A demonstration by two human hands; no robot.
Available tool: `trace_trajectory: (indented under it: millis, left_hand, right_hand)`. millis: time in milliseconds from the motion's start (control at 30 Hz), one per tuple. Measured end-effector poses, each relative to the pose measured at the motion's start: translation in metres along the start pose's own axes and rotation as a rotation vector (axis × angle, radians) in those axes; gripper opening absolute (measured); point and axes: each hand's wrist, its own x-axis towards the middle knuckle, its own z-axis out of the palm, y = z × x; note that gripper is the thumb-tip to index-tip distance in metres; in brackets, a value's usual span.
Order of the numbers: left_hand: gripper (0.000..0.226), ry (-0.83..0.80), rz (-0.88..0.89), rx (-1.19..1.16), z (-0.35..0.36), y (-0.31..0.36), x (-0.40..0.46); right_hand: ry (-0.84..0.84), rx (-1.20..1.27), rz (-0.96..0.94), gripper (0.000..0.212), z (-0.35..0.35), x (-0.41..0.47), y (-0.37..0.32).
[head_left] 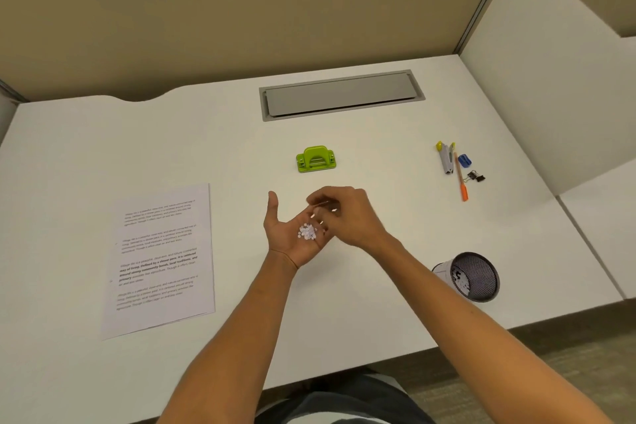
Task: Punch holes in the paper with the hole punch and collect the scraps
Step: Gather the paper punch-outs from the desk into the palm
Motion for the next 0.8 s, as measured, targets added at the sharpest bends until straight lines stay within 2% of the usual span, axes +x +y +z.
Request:
trace_trajectory:
  millis: [67, 133, 200, 300, 433, 667, 800]
  left_hand:
    - [0.101, 0.017, 0.035, 0.036, 0.0, 0.008, -0.001]
    - [0.104, 0.035, 0.075, 0.028, -0.008, 0.019, -0.006]
    - [0.104, 0.057, 0.118, 0.022, -0.019, 0.031, -0.012]
    - [0.105, 0.074, 0.166, 0.006, -0.034, 0.041, -0.021]
    - [0.105, 0.091, 0.221, -0.021, -0.043, 0.038, -0.027]
    - [0.107, 0.114, 0.255, -0.048, -0.056, 0.024, -0.033]
    - [0.11, 0.11, 0.251, -0.057, -0.055, 0.014, -0.031]
  right_hand:
    - [0.142, 0.107, 0.034, 0.027, -0.01, 0.001, 0.012]
    - [0.283, 0.218, 0.148, 0.022, -0.019, 0.0, 0.034]
    - [0.325, 0.179, 0.278, 0.019, -0.022, -0.003, 0.061]
    - [0.254, -0.023, 0.375, 0.021, -0.01, -0.014, 0.097]
    - [0.174, -0.173, 0.39, 0.03, 0.012, -0.02, 0.127]
    - [-0.223, -0.751, 0.03, 0.032, 0.028, -0.011, 0.132]
    - [-0.296, -0.866, -0.043, 0.034, 0.023, -0.006, 0.127]
